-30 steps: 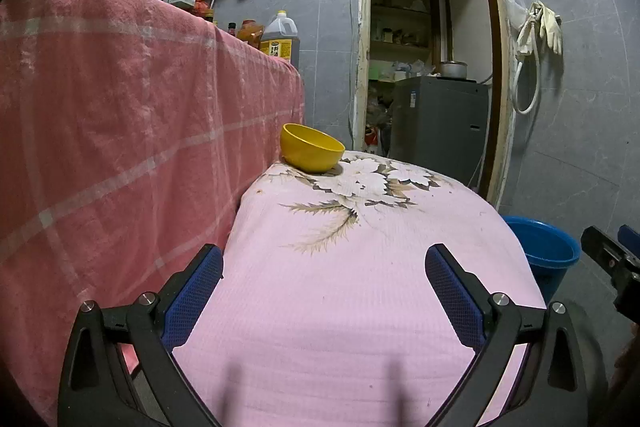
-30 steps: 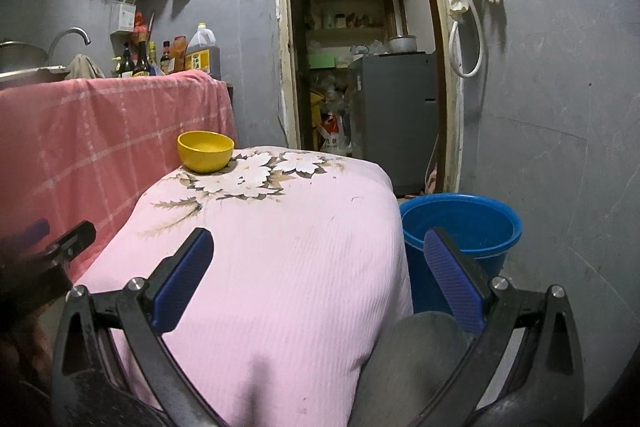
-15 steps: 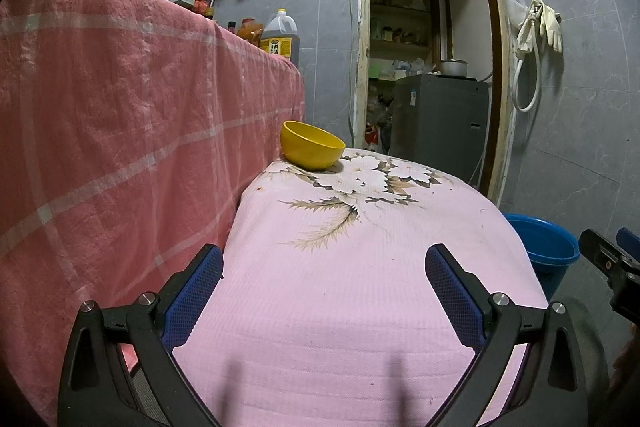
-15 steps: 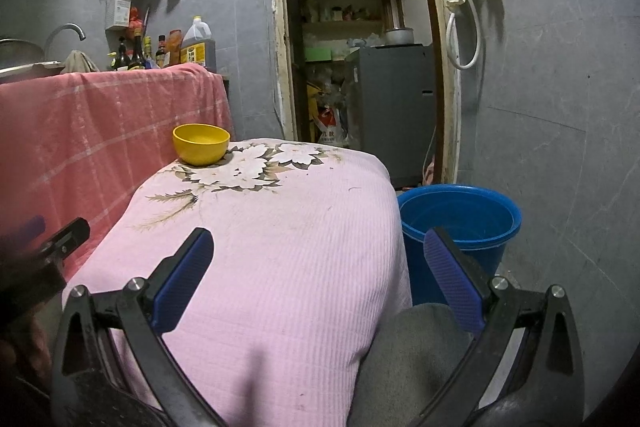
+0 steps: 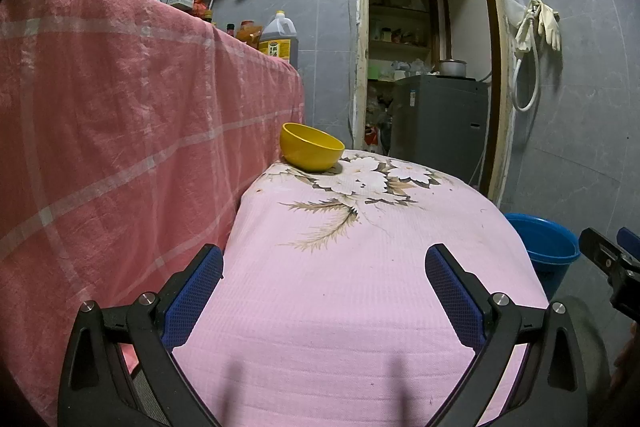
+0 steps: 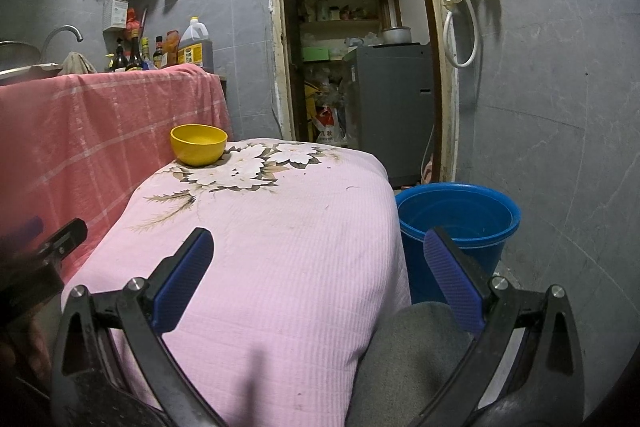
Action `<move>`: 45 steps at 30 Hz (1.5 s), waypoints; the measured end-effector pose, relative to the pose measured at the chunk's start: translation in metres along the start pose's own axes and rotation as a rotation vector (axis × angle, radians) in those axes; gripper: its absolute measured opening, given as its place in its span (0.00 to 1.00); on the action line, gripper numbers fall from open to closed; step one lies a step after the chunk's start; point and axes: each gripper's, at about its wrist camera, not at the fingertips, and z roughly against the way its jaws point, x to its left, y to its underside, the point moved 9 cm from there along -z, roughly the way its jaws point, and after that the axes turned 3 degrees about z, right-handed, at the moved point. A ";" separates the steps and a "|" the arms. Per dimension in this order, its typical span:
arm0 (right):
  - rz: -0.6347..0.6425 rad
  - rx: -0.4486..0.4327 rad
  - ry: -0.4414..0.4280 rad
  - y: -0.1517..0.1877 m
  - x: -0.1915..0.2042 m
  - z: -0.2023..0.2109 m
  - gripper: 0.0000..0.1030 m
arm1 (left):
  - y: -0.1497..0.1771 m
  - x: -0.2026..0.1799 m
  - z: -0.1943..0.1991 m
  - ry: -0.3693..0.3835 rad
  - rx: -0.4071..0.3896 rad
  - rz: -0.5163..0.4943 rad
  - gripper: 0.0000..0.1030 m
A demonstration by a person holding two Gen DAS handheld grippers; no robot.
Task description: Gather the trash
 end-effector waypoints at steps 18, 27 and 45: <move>-0.004 -0.001 0.002 0.000 -0.002 0.001 1.00 | 0.000 0.003 -0.002 0.004 -0.002 -0.005 0.96; -0.006 -0.001 0.003 0.000 -0.003 0.001 1.00 | 0.000 0.003 -0.001 0.002 -0.002 -0.006 0.96; -0.010 0.000 0.003 0.000 -0.003 0.001 1.00 | 0.000 0.003 -0.001 0.003 -0.002 -0.008 0.96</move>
